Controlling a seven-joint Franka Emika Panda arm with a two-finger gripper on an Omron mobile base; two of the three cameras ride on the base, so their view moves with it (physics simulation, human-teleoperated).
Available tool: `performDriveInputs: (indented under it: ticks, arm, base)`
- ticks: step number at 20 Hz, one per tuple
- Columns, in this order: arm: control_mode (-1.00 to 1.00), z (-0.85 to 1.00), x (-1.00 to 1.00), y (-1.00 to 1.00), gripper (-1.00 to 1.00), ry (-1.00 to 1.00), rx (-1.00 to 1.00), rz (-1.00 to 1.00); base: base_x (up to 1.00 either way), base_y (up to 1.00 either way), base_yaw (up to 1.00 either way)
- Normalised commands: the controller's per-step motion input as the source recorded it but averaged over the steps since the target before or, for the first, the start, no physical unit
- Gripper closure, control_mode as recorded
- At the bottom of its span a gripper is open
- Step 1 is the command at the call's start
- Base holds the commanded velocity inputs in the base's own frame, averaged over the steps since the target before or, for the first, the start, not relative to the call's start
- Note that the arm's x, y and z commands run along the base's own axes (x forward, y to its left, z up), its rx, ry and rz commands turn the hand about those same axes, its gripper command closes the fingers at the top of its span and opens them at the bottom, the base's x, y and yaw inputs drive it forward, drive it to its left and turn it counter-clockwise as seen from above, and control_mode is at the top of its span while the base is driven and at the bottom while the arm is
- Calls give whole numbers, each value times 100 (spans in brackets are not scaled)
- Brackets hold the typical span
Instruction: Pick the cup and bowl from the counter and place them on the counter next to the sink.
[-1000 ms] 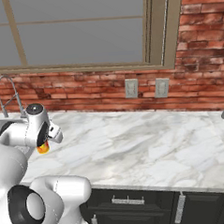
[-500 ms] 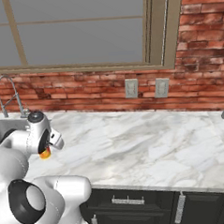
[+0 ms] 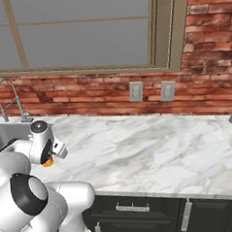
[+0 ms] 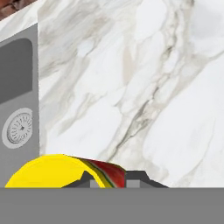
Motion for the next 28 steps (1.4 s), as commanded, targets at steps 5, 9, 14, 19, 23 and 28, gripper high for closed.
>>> performDriveInputs:
  ticks: [5,9,14,19,23,28]
  arm:
    - [-100,-10,0,0,100,0,0,0]
    - [-100,0,0,0,-100,0,0,0]
    - [-100,0,0,0,-100,0,0,0]
    - [-100,0,-6,0,-100,-2,0,0]
    - [-100,19,-28,0,-100,-15,0,0]
    - [-100,52,-31,0,-100,-21,0,1]
  base:
    - [0,0,0]
    - [0,0,0]
    - [0,0,0]
    - [0,0,0]
    - [0,0,0]
    - [0,0,0]
